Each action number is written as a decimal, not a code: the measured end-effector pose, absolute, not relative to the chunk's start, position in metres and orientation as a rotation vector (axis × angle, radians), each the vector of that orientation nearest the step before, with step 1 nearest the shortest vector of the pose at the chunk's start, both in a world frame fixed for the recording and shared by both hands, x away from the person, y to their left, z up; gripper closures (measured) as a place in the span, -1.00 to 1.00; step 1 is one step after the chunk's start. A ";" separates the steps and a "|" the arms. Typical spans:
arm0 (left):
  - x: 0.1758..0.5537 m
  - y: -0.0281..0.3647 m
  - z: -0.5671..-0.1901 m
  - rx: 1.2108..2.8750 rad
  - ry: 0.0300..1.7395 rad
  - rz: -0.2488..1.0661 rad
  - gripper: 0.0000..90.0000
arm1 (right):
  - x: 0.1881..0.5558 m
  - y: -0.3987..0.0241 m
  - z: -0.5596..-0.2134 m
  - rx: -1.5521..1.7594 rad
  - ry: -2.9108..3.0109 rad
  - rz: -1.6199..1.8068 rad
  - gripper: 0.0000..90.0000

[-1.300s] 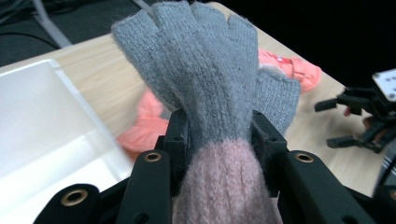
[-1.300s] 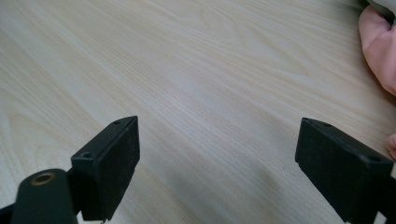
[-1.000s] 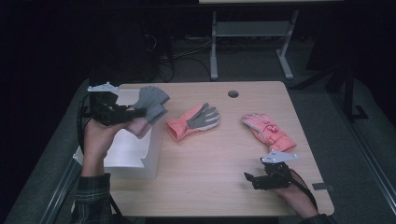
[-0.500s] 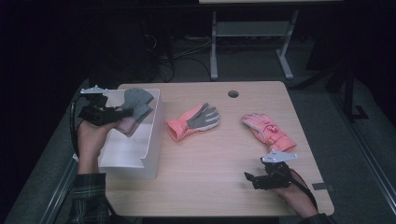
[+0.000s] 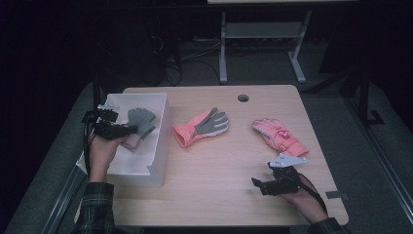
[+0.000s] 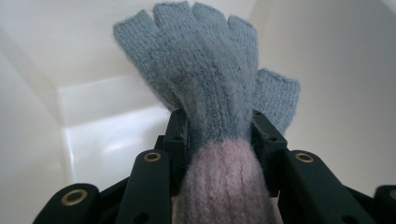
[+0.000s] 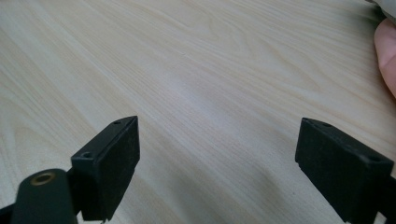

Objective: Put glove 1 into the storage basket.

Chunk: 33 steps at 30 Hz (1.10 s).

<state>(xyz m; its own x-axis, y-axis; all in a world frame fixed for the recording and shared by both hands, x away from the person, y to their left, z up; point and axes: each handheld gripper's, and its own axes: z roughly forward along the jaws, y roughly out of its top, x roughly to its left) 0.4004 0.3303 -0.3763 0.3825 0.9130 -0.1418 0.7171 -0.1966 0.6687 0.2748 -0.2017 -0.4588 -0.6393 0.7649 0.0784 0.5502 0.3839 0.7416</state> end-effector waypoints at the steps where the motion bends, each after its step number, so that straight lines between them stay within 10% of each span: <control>1: 0.401 0.332 -0.379 1.981 1.405 0.377 0.43 | 0.275 -0.202 -0.459 1.157 2.371 1.107 -0.70; 17: 0.416 0.332 -0.420 2.119 1.551 0.376 0.33 | 0.275 -0.203 -0.458 1.160 2.374 1.126 -0.70; 33: 0.413 0.321 -0.406 2.116 1.552 0.435 -0.57 | 0.274 -0.203 -0.458 1.171 2.377 1.137 -0.70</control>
<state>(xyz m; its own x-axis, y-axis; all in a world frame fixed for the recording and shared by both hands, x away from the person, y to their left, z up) 0.4130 0.3207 -0.4057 0.3074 0.9513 -0.0245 0.7998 -0.2443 0.5483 0.2737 -0.2033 -0.4576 -0.6422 0.7594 0.1043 0.5579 0.3698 0.7430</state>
